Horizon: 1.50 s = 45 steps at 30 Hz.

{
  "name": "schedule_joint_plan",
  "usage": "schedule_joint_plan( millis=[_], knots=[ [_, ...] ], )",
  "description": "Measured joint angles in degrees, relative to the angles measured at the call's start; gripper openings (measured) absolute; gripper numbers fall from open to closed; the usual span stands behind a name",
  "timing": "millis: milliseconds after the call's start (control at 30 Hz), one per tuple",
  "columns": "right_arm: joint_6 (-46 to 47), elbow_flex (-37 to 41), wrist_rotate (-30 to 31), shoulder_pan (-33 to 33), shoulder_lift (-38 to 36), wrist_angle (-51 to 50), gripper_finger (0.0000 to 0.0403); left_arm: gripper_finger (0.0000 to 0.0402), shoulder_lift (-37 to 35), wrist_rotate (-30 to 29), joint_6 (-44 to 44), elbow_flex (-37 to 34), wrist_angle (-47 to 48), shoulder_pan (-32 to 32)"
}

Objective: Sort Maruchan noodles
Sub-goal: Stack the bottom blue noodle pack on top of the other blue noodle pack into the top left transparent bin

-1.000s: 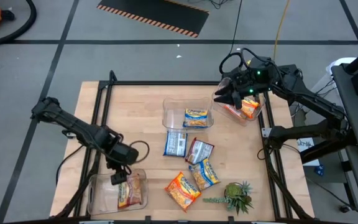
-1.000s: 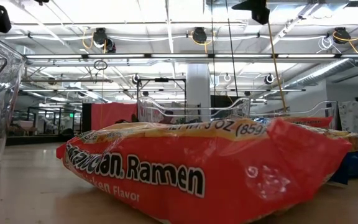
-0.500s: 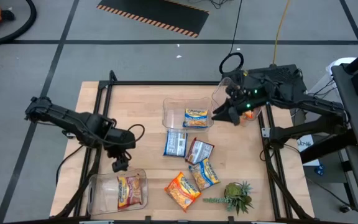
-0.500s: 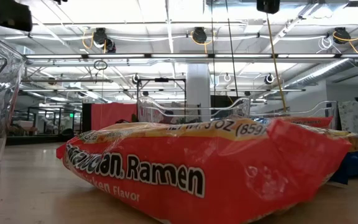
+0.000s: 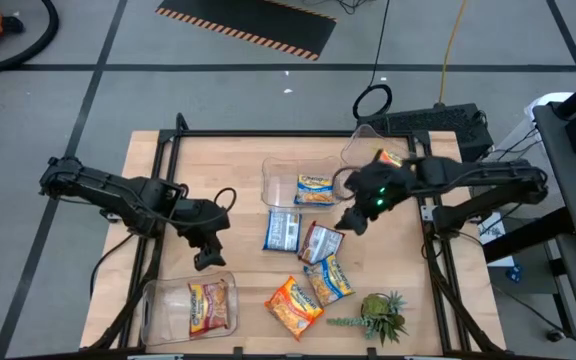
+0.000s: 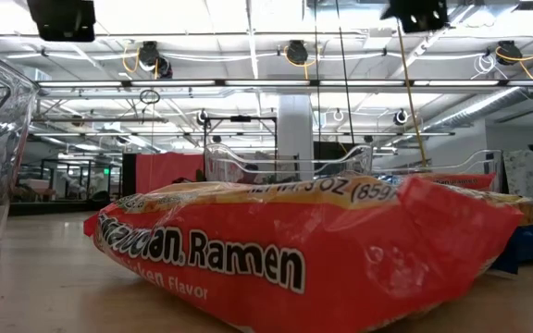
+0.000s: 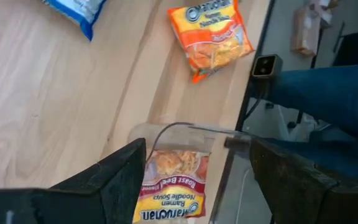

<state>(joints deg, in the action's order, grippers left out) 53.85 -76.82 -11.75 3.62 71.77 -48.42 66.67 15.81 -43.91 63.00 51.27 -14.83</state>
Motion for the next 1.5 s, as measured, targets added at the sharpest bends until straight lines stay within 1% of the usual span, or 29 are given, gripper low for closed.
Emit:
schedule_joint_plan(
  millis=[167, 433, 567, 700, 867, 1100, 1267, 1300, 1400, 1500],
  knots=[
    [8.12, 0.02, -0.11, 3.30, 4.90, -4.83, 0.0239, 0.0289, 0.00, 0.00, 2.68, 0.00, -1.33, -0.02],
    [20.23, 0.02, -0.59, 6.24, 11.41, -5.02, 0.0239, 0.0289, 0.00, 0.02, 4.41, 0.00, -1.53, -0.02],
    [22.63, 0.02, -0.13, 6.08, 14.80, -4.92, 0.0239, 0.0289, 0.00, 0.02, 4.38, 0.00, -1.51, -0.02],
    [22.64, 0.02, -0.47, 5.80, 18.50, -4.91, 0.0239, 0.0289, 0.00, 0.02, 4.68, 0.00, -1.49, -0.02],
    [20.78, 0.02, -2.98, 5.33, 22.47, -4.47, 0.0239, 0.0289, 0.00, -0.80, 4.73, 0.00, -1.51, -0.02],
    [10.96, 0.00, -3.75, 4.49, 26.87, 0.62, 0.0239, 0.0289, 0.00, -0.94, 4.20, 0.00, -1.51, -0.02],
    [5.32, 0.30, -4.98, 3.93, 28.83, -0.12, 0.0233, 0.0289, 0.00, -0.92, 3.02, 0.00, -1.51, -0.04],
    [4.31, 0.97, -5.10, 3.93, 28.77, 0.23, 0.0232, 0.0289, 0.00, -0.92, 2.93, 0.00, -1.51, -0.07],
    [3.02, 4.49, -8.03, 3.93, 27.48, 2.64, 0.0232, 0.0289, 0.00, -0.94, 2.91, 0.00, -1.49, -0.24],
    [3.87, 10.91, -9.72, 4.40, 24.19, 10.33, 0.0236, 0.0289, 0.00, -0.92, 2.91, 0.00, -1.47, -0.25]
  ],
)
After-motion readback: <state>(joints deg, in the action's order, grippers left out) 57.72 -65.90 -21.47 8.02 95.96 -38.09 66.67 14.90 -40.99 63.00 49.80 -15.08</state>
